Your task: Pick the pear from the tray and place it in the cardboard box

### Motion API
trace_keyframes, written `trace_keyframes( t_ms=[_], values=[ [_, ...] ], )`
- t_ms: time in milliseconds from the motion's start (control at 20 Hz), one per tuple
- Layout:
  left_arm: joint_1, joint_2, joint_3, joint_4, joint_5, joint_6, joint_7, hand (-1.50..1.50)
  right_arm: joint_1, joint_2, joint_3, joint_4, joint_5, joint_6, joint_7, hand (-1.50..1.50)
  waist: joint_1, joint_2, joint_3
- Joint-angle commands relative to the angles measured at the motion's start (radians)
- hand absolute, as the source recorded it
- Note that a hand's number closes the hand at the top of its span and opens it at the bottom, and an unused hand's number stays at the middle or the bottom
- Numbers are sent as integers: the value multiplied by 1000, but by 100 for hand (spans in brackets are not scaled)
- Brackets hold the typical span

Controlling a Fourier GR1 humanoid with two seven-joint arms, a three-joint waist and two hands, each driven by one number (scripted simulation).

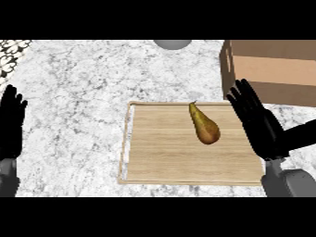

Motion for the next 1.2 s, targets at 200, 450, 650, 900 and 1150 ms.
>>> trace_keyframes(
  t_ms=[200, 450, 650, 900, 1150],
  values=[
    [24, -36, -85, 27, -62, -19, -40, 0, -165, -172, 56, -104, 402, -115, -121, 150, -60, -14, -36],
    [60, -84, -136, 50, -59, -43, -47, 0, -85, -249, 99, -60, 769, -372, -55, 150, -78, -11, -35],
    [72, -107, -141, 97, -66, -59, -101, 0, -2, -279, 132, -101, 968, -485, -120, -150, -71, -8, -33],
    [85, -120, -140, 90, -66, -64, -100, 0, 32, -371, 198, -326, 1182, -333, 266, -150, -72, -15, -34],
    [6, -123, -122, 133, -76, -65, -82, 0, -6, -335, 276, -517, 1269, -85, 599, -150, -63, -10, -34]
  ],
)
